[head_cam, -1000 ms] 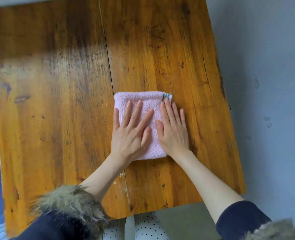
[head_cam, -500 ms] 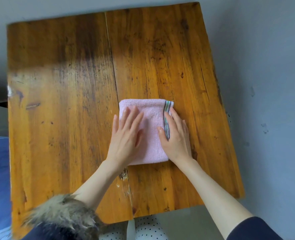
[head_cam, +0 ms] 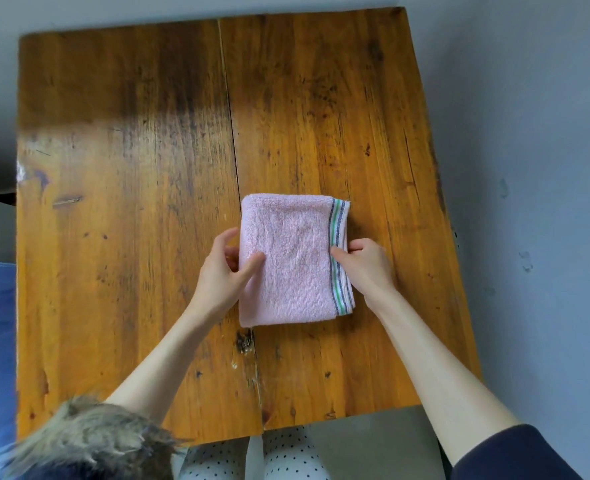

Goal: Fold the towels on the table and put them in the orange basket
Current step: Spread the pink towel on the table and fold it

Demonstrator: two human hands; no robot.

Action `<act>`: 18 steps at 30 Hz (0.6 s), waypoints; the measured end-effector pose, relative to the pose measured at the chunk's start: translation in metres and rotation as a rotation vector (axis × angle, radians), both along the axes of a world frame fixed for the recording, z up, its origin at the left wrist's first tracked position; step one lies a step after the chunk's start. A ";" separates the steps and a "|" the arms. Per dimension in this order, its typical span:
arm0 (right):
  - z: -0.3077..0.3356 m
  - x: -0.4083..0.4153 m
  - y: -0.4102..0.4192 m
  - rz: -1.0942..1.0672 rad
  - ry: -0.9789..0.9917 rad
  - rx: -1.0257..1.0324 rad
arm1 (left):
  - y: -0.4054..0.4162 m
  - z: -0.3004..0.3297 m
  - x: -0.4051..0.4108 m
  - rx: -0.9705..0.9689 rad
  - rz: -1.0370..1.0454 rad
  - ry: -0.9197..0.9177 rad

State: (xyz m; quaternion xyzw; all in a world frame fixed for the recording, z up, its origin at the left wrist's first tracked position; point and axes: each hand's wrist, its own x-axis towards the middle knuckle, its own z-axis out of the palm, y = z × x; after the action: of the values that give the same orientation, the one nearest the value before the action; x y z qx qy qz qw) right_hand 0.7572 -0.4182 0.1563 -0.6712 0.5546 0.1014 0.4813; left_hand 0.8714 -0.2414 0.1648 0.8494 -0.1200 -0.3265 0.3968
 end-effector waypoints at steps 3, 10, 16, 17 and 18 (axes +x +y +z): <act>0.004 0.004 -0.001 -0.040 -0.034 0.138 | -0.001 0.002 0.002 0.000 0.027 0.105; 0.013 0.007 0.006 -0.025 -0.054 0.210 | 0.001 0.007 0.006 -0.028 0.081 0.233; 0.030 0.004 0.014 -0.013 -0.130 0.245 | 0.013 0.016 0.008 -0.069 0.155 0.464; 0.034 0.005 0.016 -0.005 -0.139 0.257 | 0.017 0.019 0.009 -0.074 0.163 0.496; 0.039 0.006 0.019 -0.001 -0.150 0.275 | 0.022 0.024 0.010 -0.080 0.170 0.519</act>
State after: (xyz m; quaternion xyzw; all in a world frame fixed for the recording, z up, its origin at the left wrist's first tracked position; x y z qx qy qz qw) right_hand 0.7634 -0.3993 0.1952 -0.6043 0.4983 0.1258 0.6088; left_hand 0.8811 -0.2195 0.1885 0.7281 0.0447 -0.4935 0.4736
